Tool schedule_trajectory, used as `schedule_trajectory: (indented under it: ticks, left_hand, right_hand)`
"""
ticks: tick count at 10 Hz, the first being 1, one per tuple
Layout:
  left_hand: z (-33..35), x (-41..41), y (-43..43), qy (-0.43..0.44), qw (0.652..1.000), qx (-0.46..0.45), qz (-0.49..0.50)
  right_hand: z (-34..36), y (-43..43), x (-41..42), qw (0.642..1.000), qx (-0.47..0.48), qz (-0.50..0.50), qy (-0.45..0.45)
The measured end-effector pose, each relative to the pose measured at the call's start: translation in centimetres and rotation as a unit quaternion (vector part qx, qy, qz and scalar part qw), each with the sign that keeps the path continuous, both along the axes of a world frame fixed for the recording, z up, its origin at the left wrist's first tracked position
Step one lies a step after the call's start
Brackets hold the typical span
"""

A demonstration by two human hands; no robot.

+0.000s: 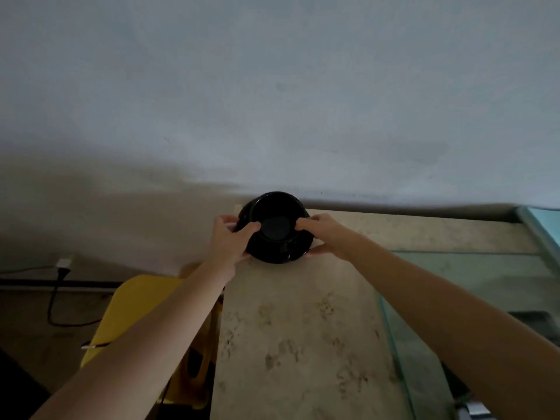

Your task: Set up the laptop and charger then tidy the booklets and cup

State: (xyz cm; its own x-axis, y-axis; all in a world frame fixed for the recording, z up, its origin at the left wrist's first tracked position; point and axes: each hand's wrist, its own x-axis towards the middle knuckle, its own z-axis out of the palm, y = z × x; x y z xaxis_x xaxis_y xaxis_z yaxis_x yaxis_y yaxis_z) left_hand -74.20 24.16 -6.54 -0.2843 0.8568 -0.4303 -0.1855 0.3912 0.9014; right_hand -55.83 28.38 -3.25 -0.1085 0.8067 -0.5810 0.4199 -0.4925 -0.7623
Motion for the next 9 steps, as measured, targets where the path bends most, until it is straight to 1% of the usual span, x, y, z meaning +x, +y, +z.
schedule_trajectory:
  ticks: [1,3,6,7,8,9]
  left_hand:
    - [-0.4,0.6,1.3,0.013,1.0,0.009,0.014]
    - [-0.8,0.7,3.3,0.008,0.999,0.015,0.031]
    - [-0.9,0.6,4.2,0.037,0.999,-0.019,0.019]
    - [-0.7,0.8,3.3,0.017,1.0,-0.022,0.008]
    - [-0.1,1.0,2.5,0.009,0.999,-0.046,-0.01]
    - [0.6,0.9,0.5,0.011,0.999,-0.042,0.016]
  right_hand:
    - [-0.1,1.2,0.2,1.0,0.001,0.008,0.001]
    - [-0.2,2.7,0.2,1.0,0.007,0.002,0.012]
    - [-1.0,2.9,0.3,0.999,0.025,-0.034,0.018]
    - [-1.3,2.0,0.4,0.996,0.037,-0.07,0.043]
    - [-1.9,0.5,0.0,0.99,0.07,-0.116,0.037]
    - [-2.5,-0.9,-0.5,0.982,0.074,-0.168,0.043]
